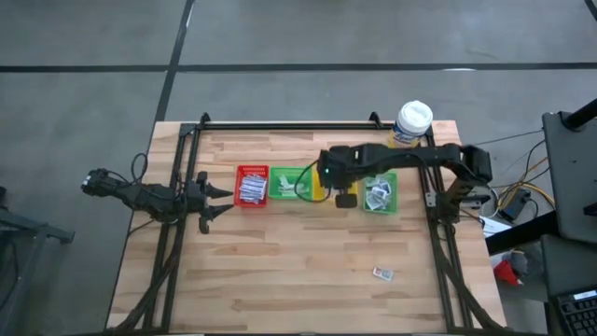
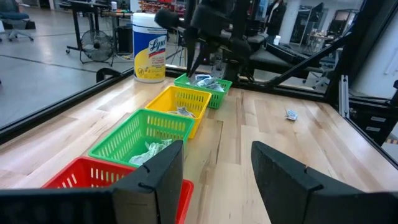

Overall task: Pick & Place First Aid Supplies
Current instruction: Put the orange ointment pack into the yellow bin

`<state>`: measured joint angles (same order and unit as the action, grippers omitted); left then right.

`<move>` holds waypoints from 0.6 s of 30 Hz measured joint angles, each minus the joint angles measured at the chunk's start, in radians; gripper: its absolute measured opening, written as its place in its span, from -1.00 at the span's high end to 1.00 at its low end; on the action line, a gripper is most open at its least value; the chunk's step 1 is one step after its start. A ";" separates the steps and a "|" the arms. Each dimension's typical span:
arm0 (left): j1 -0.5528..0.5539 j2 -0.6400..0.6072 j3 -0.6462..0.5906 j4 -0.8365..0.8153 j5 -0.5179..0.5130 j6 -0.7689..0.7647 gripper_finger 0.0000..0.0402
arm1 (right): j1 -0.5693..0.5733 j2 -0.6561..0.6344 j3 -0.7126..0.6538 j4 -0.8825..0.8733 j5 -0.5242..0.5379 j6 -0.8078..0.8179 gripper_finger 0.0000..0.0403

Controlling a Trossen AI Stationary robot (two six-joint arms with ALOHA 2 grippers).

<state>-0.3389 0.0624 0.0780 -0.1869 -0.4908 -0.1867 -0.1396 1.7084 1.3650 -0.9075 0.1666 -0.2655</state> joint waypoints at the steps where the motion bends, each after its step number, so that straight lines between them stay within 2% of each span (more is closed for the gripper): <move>1: 0.000 0.000 0.000 0.000 0.000 0.000 0.06 | -0.014 0.000 0.000 0.002 -0.028 -0.011 0.96; 12: 0.000 0.000 0.000 0.000 0.000 0.000 0.06 | -0.120 0.003 -0.011 0.065 -0.218 -0.066 0.96; 18: 0.000 0.000 0.000 0.000 0.000 0.000 0.06 | -0.143 0.003 -0.041 0.102 -0.228 -0.094 0.96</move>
<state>-0.3389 0.0627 0.0780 -0.1868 -0.4911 -0.1867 -0.2830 1.7111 1.3242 -0.8052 -0.0612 -0.3595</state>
